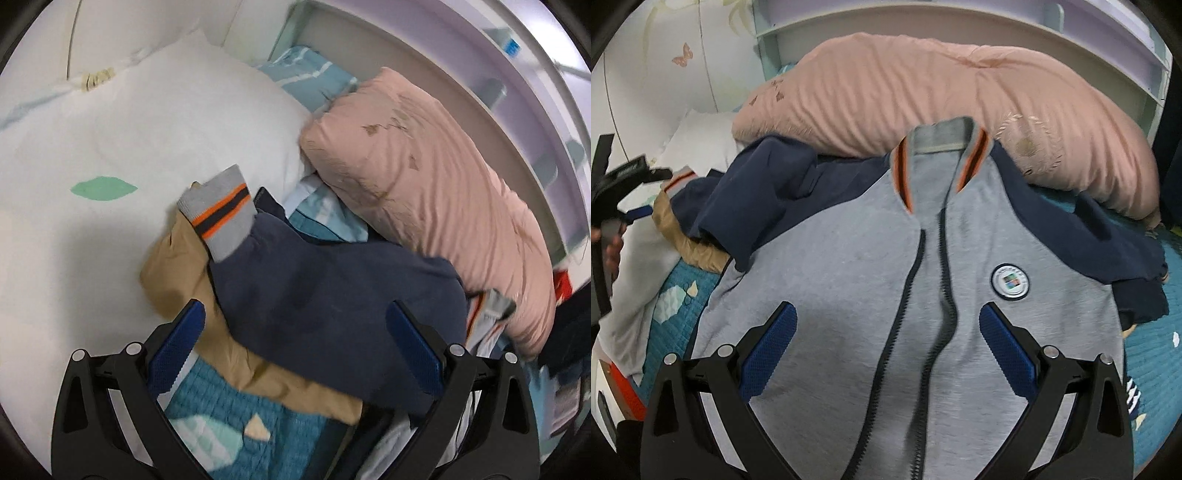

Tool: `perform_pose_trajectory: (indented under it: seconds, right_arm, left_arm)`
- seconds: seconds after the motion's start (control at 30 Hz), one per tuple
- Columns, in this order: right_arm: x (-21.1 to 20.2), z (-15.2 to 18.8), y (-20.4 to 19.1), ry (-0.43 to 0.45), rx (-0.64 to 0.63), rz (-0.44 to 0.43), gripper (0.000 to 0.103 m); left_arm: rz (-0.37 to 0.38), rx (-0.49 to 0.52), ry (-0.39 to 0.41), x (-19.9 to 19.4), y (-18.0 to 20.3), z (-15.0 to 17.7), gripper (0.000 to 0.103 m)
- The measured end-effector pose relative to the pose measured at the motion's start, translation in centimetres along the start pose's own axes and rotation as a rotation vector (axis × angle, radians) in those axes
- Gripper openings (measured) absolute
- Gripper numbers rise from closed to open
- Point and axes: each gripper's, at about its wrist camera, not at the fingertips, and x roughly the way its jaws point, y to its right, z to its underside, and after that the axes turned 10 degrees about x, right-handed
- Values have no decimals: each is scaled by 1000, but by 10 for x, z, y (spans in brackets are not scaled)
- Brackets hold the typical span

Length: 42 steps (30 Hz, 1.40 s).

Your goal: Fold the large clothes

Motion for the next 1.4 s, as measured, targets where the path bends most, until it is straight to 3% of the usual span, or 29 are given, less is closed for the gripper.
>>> perform_pose_trajectory:
  seconds: [0.2,0.3,0.4,0.57,0.6,0.67,0.73,0.83,0.9,0.97,1.03,1.07,1.27,1.4]
  right_arm:
    - [17,-4,-4,-22,-22,-17,96]
    - [20,-7,-3,-24,-22,-20,96]
    - [23,-9,0,-24,-16,-26,96]
    - [31,-12,1,-35,-8,-39,96]
    - [32,-13,0,-37,-5,-43,96]
    - [35,-16,-2,-34,4,-72,96]
    - [38,-20,-5,-32,18,-95,96]
    - [45,-27,-12,-24,39,-132,94]
    - [56,-33,-23,-35,24,-137,72]
    - [67,-37,-32,-57,16,-158,42]
    - [82,-39,-42,-94,28,-222,20]
    - [93,-40,-47,-132,43,-271,14]
    - [124,-41,-87,-241,93,-459,9]
    - [148,-35,-110,-302,67,-443,9]
  left_arm:
    - [25,-42,14,18,-19,-17,97]
    - [91,-115,25,25,-33,-24,94]
    - [77,-132,30,31,-41,-28,93]
    - [74,-136,8,39,-45,-29,80]
    - [77,-137,9,39,-46,-28,76]
    - [77,-127,5,41,-46,-28,57]
    - [73,-106,-5,42,-45,-29,12]
    - [86,-83,26,29,-42,-30,10]
    - [93,-49,72,10,-35,-33,10]
    - [117,-3,143,-20,-24,-37,10]
    - [151,35,206,-51,-14,-41,9]
    - [159,48,228,-63,-10,-43,9]
    - [217,146,341,-127,22,-56,9]
    - [289,213,383,-156,53,-56,9]
